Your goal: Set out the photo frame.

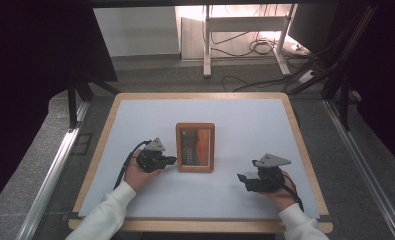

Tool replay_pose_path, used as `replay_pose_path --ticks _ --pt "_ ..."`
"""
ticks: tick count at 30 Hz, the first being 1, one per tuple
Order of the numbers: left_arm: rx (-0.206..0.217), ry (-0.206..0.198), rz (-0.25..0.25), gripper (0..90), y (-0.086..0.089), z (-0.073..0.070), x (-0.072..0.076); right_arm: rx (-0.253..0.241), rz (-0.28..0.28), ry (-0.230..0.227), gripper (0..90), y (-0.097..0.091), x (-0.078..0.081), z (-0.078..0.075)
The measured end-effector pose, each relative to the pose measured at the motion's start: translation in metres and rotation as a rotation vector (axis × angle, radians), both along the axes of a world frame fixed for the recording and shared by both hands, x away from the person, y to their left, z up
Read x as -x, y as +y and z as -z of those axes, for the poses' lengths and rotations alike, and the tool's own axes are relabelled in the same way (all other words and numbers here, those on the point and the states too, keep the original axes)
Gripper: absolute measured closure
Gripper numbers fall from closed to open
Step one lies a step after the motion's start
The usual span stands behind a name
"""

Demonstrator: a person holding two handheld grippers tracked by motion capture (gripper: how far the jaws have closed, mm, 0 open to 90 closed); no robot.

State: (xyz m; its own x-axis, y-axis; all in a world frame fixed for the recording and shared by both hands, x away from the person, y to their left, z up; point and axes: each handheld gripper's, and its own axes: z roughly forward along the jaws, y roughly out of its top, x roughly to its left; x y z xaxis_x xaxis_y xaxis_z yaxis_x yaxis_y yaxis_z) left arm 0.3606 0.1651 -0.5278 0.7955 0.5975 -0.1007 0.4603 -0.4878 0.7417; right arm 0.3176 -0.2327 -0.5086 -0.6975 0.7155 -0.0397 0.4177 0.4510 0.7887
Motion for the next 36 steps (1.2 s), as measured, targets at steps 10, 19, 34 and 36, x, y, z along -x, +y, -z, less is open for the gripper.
replay_pose_path --ticks 10,19,34,36 --pt "0.034 0.000 -0.059 88.3 0.012 -0.004 0.003 0.012 0.019 -0.010 23.4 -0.002 -0.003 0.004" --pt "0.091 0.012 -0.183 53.5 0.043 -0.008 0.023 0.003 0.064 -0.041 23.0 -0.012 -0.005 0.003" --pt "0.091 0.017 -0.279 32.5 0.059 -0.001 0.034 -0.046 0.121 -0.043 22.7 -0.033 -0.023 0.006" --pt "0.084 0.015 -0.273 32.5 0.059 0.000 0.033 -0.044 0.122 -0.049 22.7 -0.032 -0.022 0.006"
